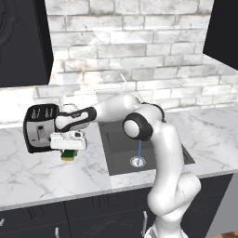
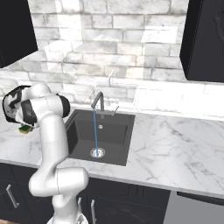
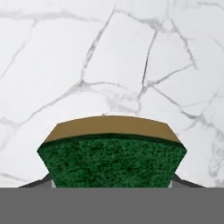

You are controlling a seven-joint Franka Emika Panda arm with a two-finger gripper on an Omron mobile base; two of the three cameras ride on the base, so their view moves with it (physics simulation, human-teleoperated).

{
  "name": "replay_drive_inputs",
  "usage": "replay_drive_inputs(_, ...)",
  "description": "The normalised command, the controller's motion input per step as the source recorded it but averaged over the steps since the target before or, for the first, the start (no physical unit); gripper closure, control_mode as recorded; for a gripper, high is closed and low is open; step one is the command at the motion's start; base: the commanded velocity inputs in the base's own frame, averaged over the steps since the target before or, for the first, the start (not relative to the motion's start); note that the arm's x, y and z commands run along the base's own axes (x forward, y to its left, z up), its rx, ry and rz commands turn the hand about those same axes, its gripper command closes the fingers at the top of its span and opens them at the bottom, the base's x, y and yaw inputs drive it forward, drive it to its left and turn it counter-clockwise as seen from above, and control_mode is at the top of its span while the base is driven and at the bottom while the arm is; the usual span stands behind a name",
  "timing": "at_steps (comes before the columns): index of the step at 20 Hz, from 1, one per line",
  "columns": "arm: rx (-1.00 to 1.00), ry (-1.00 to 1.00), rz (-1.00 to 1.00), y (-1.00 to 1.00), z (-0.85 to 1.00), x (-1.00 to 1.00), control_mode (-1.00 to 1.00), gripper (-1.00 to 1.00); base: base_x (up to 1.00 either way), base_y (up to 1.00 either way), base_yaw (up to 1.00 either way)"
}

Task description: Soak the sponge with water for a few seconds and then drop it inside the sink.

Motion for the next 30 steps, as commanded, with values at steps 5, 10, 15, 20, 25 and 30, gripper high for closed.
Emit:
replay_drive_inputs(5, 0.05, 0.0, 0.0, -0.66, 0.46, -0.16, -1.0, 1.0, 0.0, 0.0, 0.0)
replay_drive_inputs(10, 0.09, 0.0, 0.0, -0.65, 0.48, -0.37, -1.0, 1.0, 0.0, 0.0, 0.0)
replay_drive_inputs(15, 0.08, 0.0, 0.0, -0.57, 0.46, -0.4, -1.0, 1.0, 0.0, 0.0, 0.0)
replay_drive_inputs(20, 0.08, -0.01, 0.0, -0.61, 0.31, -0.47, -1.0, 1.0, 0.0, 0.0, 0.0)
replay_drive_inputs(25, 0.07, -0.02, 0.0, -0.46, 0.32, -0.46, -1.0, 1.0, 0.0, 0.0, 0.0)
replay_drive_inputs(30, 0.01, -0.01, 0.0, -0.33, 0.35, -0.27, -1.0, 1.0, 0.0, 0.0, 0.0)
